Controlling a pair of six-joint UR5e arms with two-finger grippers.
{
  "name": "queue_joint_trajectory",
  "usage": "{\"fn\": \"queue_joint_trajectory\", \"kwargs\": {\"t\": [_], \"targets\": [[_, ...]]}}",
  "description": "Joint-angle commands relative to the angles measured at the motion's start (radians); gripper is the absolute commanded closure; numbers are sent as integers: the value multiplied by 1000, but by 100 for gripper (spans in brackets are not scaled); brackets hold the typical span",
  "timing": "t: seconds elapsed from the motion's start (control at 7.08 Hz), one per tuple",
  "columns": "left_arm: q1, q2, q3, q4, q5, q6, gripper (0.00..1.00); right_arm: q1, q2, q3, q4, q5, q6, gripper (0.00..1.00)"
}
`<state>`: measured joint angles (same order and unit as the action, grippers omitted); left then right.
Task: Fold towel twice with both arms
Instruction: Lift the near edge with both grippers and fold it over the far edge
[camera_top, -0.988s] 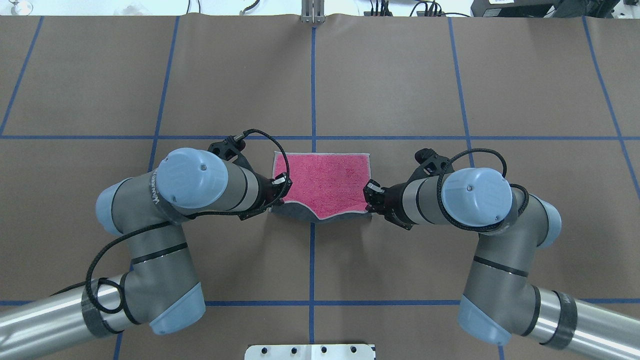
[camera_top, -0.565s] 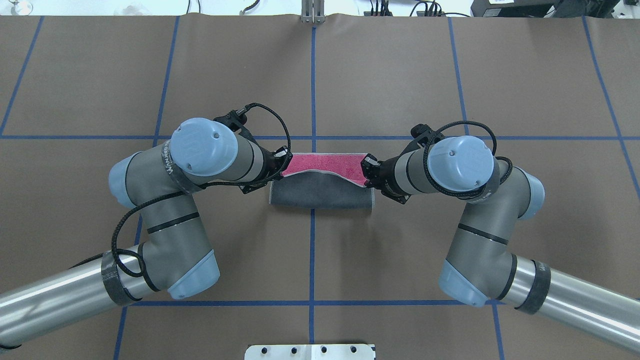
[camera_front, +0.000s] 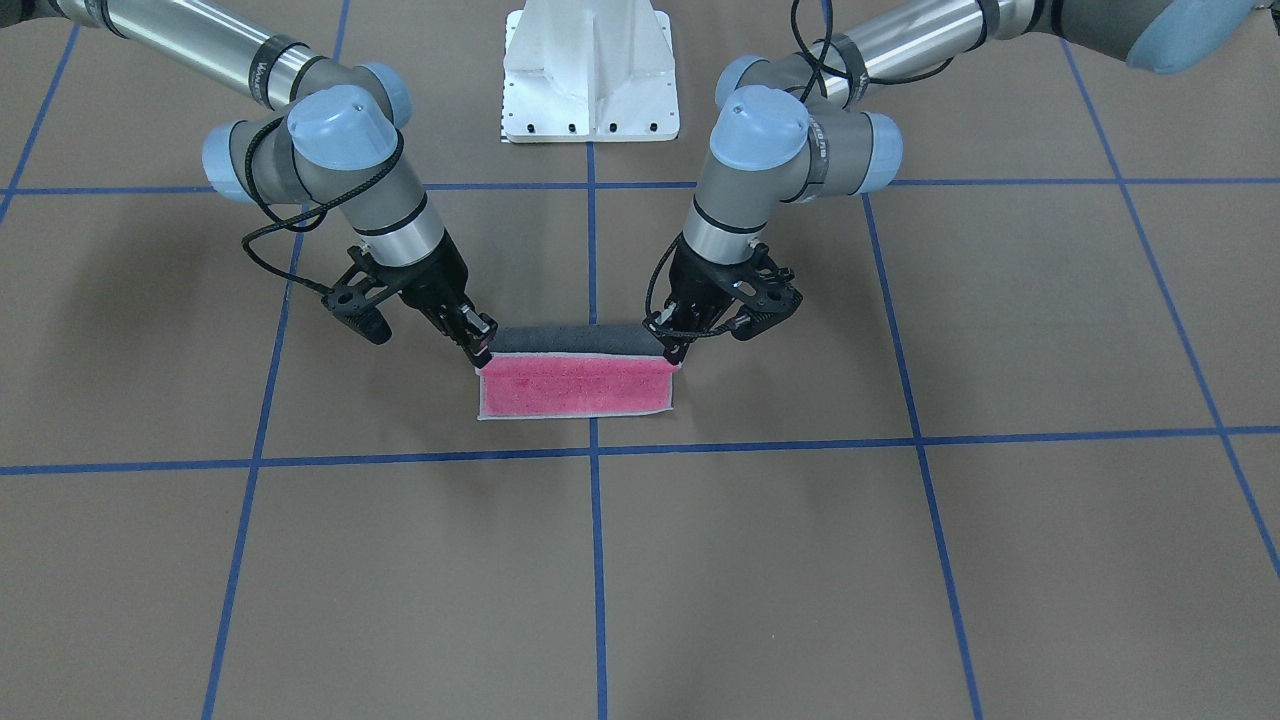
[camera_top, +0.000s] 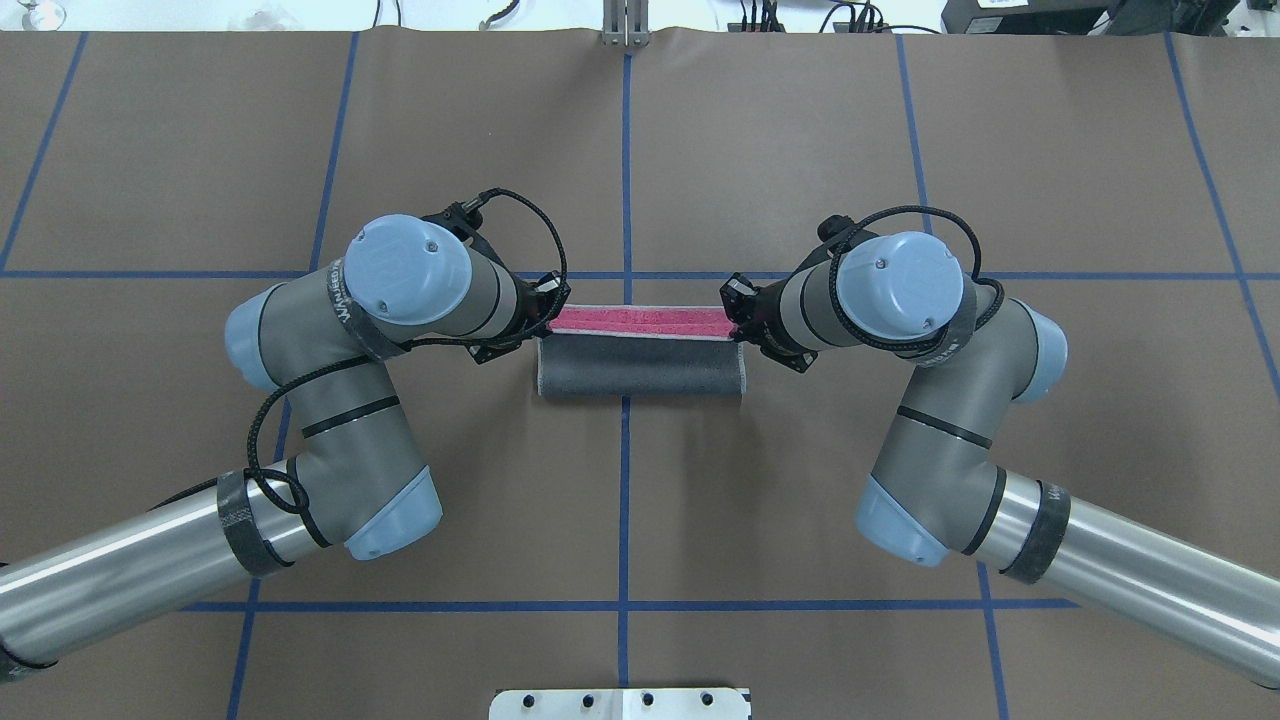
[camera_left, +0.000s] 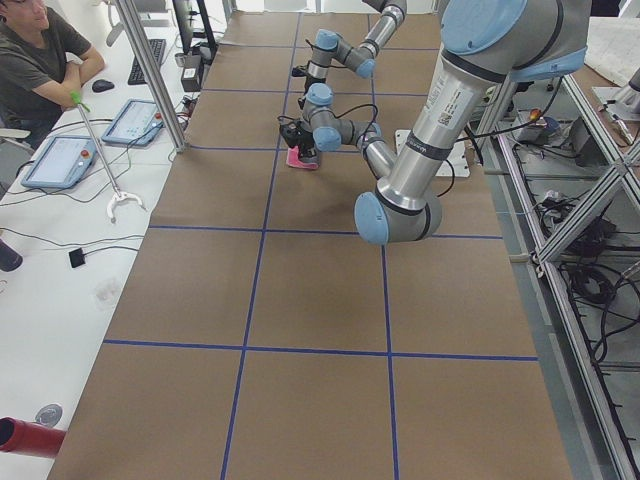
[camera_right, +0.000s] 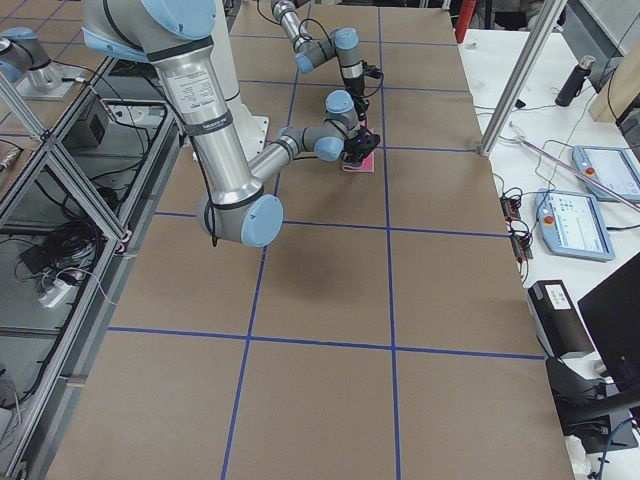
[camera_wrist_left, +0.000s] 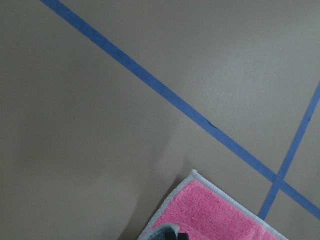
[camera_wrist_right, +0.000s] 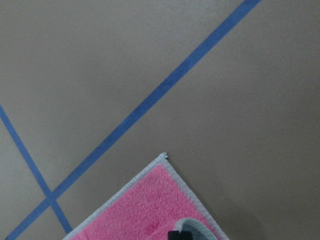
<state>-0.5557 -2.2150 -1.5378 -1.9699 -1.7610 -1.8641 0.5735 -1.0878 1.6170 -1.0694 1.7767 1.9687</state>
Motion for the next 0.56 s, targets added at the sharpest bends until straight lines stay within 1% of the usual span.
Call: {"fn": "queue_joint_trajectory", "kwargs": {"t": [0.0, 0.42], "targets": [[-4, -5, 21, -21, 0, 2, 100, 2, 9, -17, 2, 0, -4, 100], [-6, -15, 31, -26, 0, 2, 100, 5, 17, -25, 2, 0, -8, 100]]}}
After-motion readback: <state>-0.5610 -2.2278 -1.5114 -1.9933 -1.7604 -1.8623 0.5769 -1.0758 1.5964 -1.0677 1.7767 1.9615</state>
